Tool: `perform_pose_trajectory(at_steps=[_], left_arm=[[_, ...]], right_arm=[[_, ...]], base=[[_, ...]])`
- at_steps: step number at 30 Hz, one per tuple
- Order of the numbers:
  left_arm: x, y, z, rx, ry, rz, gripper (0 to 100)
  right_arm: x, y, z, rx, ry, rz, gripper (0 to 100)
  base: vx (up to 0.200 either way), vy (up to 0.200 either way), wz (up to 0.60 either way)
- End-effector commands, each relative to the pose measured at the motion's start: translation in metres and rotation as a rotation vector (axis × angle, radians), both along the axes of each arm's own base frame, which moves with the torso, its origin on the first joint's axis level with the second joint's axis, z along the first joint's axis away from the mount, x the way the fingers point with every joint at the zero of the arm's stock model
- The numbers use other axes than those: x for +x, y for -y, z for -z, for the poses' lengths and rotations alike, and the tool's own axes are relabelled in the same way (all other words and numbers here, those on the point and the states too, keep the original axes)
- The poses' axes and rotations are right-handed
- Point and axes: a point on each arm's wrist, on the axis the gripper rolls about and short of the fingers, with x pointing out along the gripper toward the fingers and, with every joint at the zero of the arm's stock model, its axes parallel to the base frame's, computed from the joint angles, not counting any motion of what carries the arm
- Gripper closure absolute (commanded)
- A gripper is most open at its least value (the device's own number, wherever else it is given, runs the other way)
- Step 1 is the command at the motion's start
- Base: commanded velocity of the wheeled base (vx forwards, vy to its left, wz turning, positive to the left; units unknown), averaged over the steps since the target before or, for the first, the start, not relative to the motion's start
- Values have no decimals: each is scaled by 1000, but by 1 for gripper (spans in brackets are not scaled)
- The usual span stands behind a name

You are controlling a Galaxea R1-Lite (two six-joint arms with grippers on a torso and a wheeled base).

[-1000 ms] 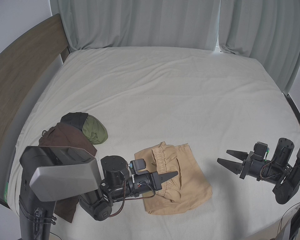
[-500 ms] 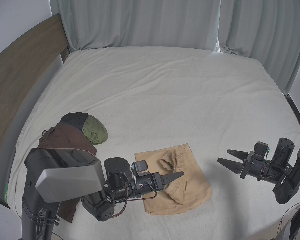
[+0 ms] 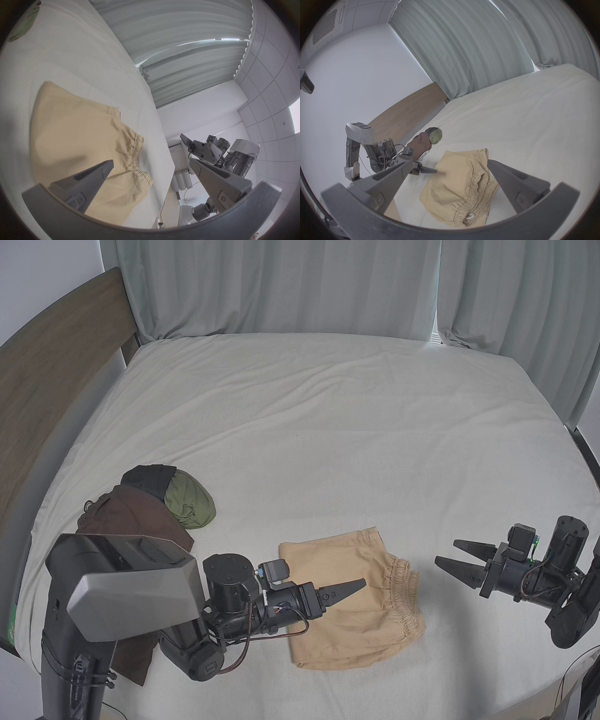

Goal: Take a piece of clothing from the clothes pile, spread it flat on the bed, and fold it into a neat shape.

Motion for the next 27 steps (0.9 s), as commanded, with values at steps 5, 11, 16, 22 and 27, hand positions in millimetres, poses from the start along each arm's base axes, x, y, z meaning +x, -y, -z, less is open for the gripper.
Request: perform_pose_trajectory(at_steps=[5,11,16,22,27], left_arm=[[-2,-29,-45,-28,94,-45,0],[-8,-61,-60,44,213,-102,0],[-17,-83,-72,69,251,-146,0],[-22,-119,-88,130,361,-220,0],[-24,-150,-86,240,447,-287,0]], right_arm=[[-1,-3,4,-4,-15,-15,0],[-2,-3,4,-6,-19,-14,0],[-3,-4,5,-7,-23,-19,0],[-4,-4,6,-8,-30,-20,0],[-4,-5,6,-8,-29,-25,0]], base=[[0,0,0],[0,0,0],[0,0,0],[0,0,0],[0,0,0]])
